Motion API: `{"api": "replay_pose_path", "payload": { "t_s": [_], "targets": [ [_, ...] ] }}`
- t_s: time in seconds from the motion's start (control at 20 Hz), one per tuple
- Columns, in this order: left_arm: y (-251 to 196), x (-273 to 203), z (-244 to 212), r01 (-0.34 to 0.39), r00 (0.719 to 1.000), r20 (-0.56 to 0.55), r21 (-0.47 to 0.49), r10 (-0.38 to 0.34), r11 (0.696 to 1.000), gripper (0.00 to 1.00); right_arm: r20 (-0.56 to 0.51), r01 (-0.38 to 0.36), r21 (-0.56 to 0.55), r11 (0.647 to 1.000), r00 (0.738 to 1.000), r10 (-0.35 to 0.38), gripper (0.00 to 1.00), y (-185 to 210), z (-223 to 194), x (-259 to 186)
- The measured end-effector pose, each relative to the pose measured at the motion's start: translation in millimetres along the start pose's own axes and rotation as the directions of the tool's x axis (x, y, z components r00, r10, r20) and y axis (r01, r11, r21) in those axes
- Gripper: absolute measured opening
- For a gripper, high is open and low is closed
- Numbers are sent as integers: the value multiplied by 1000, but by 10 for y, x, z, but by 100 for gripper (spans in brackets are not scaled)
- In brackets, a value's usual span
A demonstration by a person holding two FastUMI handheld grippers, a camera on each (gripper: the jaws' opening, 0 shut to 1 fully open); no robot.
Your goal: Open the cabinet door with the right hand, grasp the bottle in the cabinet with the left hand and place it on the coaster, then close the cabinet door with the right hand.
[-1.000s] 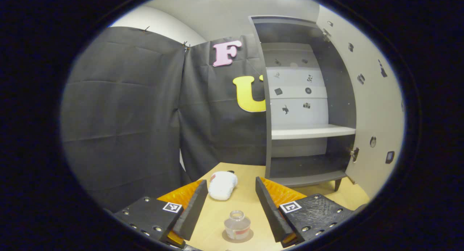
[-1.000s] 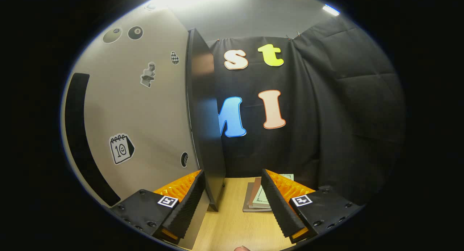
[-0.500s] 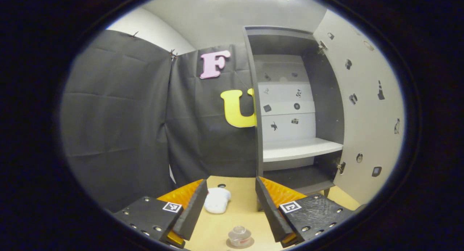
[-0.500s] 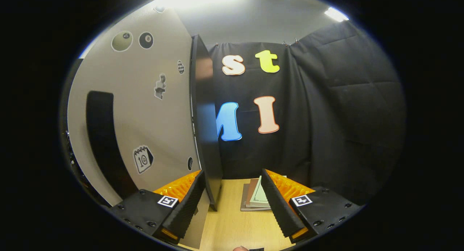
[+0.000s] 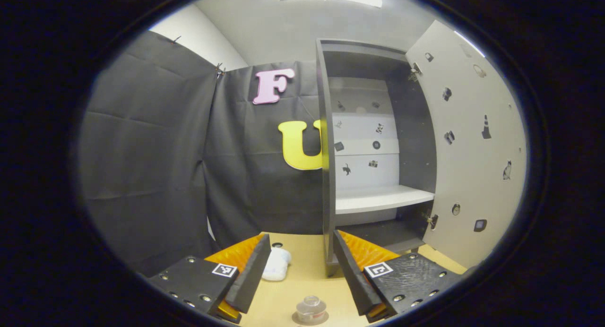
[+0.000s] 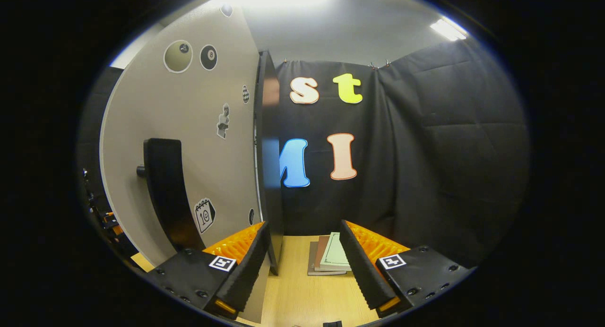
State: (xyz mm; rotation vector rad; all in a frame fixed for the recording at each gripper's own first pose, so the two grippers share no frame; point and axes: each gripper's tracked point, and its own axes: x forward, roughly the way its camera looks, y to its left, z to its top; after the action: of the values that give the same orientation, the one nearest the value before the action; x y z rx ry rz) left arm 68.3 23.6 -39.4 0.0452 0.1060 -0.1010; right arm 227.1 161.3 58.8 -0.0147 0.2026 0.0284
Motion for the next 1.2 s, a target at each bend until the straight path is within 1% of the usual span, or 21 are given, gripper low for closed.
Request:
{"api": "replay_pose_path", "payload": {
  "t_s": [0.05,0.1,0.15,0.4,0.5,0.7,0.75,0.8,0.85,0.95,1.0,1.05,1.1,1.2],
  "targets": [
    [38,-12,-28,1,1000,-2,-10,-1,1000,84,3,-3,-3,1000,1000,3,94,41,10,-13],
    [77,-5,-56,1,1000,-8,-18,-1,1000,82,1,-7,-6,1000,1000,7,87,92,10,-18],
    [126,-4,-73,0,1000,-10,-23,0,1000,82,-2,-13,-6,1000,1000,12,94,139,-4,-24],
    [339,-25,-183,-14,1000,-22,-37,13,999,82,-2,-57,-6,998,998,57,94,450,-4,-17],
    [402,-30,-216,-18,999,-27,-41,17,999,80,-2,-97,-8,995,995,97,94,633,6,-8],
    [528,-55,-241,-30,999,-27,-39,29,999,80,1,-169,-13,986,986,169,94,958,8,28],
    [555,-64,-255,-34,999,-31,-40,33,999,80,2,-182,-13,983,983,183,87,1018,7,39],
    [599,-67,-265,-39,999,-32,-41,38,998,82,5,-194,-11,981,981,194,87,1077,14,44],
    [635,-70,-267,-44,999,-32,-41,43,998,80,6,-208,-8,978,978,208,94,1132,1,50],
    [691,-76,-262,-53,998,-30,-45,52,998,80,9,-230,4,973,973,230,94,1237,-12,74],
    [712,-75,-261,-57,998,-31,-48,55,997,80,11,-242,10,970,970,242,87,1297,-13,91],
    [727,-78,-259,-59,998,-32,-50,58,997,80,15,-254,16,967,967,254,87,1357,-19,110],
    [736,-96,-284,-61,998,-32,-51,59,997,80,14,-268,20,963,963,268,94,1422,-18,126],
    [770,-120,-279,-66,997,-30,-47,65,997,80,17,-300,30,954,954,299,94,1559,-28,166]
  ]
}}
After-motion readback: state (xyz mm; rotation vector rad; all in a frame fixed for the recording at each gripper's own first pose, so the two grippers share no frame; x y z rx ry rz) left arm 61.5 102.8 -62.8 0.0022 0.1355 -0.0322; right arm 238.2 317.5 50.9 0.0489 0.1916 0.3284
